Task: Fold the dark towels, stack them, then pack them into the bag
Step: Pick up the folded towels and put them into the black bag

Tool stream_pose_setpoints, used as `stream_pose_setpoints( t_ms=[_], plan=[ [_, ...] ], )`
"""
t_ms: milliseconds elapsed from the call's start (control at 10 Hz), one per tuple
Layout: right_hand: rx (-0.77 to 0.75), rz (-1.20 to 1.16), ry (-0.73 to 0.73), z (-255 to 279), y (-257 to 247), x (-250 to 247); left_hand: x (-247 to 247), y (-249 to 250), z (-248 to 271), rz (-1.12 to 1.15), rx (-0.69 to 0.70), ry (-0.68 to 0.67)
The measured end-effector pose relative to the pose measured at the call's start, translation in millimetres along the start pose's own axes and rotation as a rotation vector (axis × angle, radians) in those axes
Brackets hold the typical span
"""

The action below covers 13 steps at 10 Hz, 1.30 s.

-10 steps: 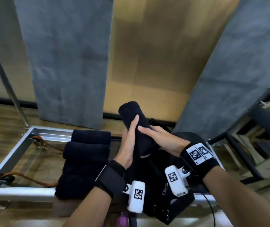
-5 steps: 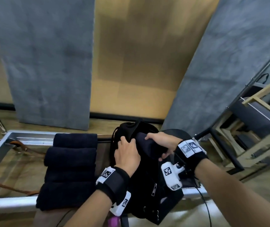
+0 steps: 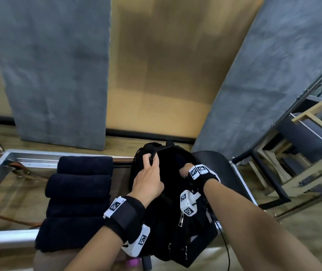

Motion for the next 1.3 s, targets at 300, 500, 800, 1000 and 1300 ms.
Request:
stream_pose_setpoints(
  t_ms=[300,500,800,1000,1300],
  plan=[
    [-0.063,0.184,0.067,0.9,12.7,-1.3,10.0,5.7,-8.5,-0.001,0.03,-0.026],
    [0.049,-0.285,-0.018,-7.8,14.8,-0.6,16.2,4.8,-6.1,0.007,0.026,-0.057],
    [-0.007,-0.505,-0.172,-17.3,1.2,15.8,18.1,3.8,-7.0,0.019,-0.014,-0.052],
    [0.129,-0.29,-0.06,-22.6,14.1,7.7,17.1,6.1,-7.5,0.023,-0.029,-0.049],
    [0.096,-0.511,-0.203,-21.6,2.7,25.8,18.1,9.5,-5.8,0.023,-0.026,-0.07]
  ],
)
Point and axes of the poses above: each hand's wrist, its own z-axis away from the middle knuckle, its own x-axis out of the palm, y = z × x, the point moved 8 cm from there along -z, towards the middle knuckle, and after that the axes turned 6 degrees about x, right-handed, at the moved point
